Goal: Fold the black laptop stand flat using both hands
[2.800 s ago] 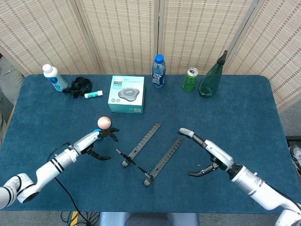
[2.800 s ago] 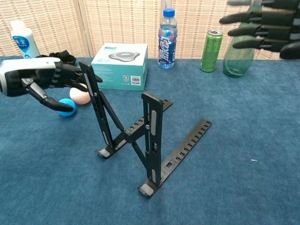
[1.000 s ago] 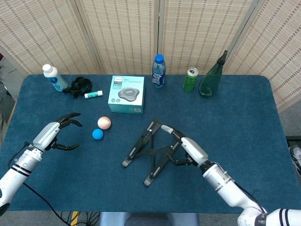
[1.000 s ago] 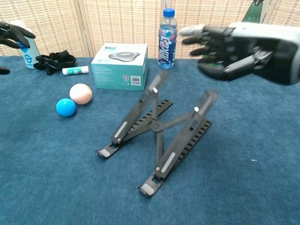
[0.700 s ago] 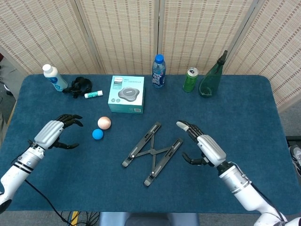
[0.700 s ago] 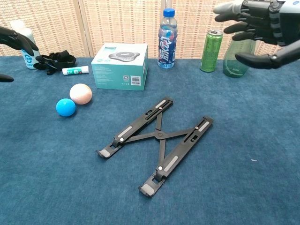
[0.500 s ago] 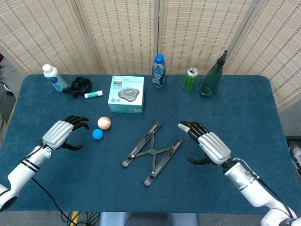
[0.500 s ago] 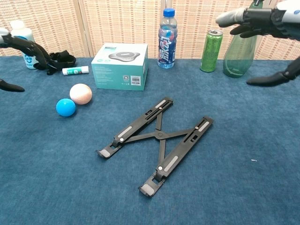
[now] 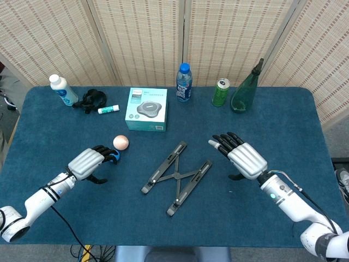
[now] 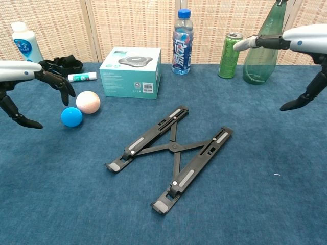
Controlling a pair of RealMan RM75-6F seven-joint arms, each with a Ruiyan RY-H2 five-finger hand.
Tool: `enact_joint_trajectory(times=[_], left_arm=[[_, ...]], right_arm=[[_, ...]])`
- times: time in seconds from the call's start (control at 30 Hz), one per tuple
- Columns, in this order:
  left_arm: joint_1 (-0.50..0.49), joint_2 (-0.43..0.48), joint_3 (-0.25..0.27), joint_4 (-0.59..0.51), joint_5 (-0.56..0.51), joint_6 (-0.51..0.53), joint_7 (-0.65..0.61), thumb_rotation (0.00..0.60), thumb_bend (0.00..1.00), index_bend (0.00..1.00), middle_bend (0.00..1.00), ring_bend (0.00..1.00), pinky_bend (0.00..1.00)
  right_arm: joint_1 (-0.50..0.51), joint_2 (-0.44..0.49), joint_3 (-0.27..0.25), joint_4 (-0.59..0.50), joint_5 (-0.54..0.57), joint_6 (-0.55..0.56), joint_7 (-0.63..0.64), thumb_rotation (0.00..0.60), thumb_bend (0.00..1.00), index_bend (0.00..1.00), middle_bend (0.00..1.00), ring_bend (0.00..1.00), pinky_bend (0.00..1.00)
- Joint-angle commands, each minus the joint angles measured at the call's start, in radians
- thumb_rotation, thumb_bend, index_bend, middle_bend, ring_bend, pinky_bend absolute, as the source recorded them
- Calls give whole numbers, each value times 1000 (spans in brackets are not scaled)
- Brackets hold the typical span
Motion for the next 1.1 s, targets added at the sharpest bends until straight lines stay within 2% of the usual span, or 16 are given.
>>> enact_joint_trajectory(times=[0.03, 0.17, 0.47, 0.7, 1.1], left_arm=[[-19, -54, -4, 55, 33, 18, 48, 600, 147, 285, 201, 181, 147], [-41, -113, -11, 117, 49, 32, 32, 600, 147, 209, 178, 175, 147], [-78, -186, -12, 208, 57, 39, 8, 600, 147, 200, 166, 151, 147], [-56, -160, -12, 205, 18, 62, -8, 600, 147, 200, 166, 151, 148], [-2, -76, 6, 120, -4, 119, 12, 600, 147, 200, 166, 151, 147]], right_arm=[[12, -22, 2, 17, 7, -19, -10, 600, 0, 0, 0, 0, 0], [22, -47, -1, 33, 2, -28, -34, 600, 0, 0, 0, 0, 0], [40, -130, -28, 106, -18, -60, -72, 600, 0, 0, 0, 0, 0], [72, -246, -42, 250, -48, -89, -83, 600, 0, 0, 0, 0, 0], [122, -438, -55, 514, -81, -113, -49, 600, 0, 0, 0, 0, 0]])
